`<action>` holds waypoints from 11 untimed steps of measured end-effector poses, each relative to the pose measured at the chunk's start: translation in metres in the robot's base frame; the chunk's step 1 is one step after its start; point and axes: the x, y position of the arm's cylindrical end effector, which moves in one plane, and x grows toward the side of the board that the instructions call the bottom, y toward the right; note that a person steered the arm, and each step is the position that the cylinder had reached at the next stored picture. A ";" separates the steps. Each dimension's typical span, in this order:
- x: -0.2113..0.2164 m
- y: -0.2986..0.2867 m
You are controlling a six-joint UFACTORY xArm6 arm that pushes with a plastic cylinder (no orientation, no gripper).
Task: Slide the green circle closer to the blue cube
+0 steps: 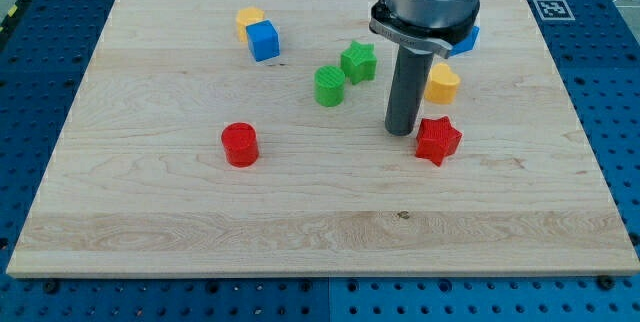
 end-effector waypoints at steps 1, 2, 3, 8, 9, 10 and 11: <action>-0.009 -0.004; -0.018 -0.027; -0.034 -0.041; -0.047 -0.108; -0.050 -0.118; -0.065 -0.127; -0.067 -0.131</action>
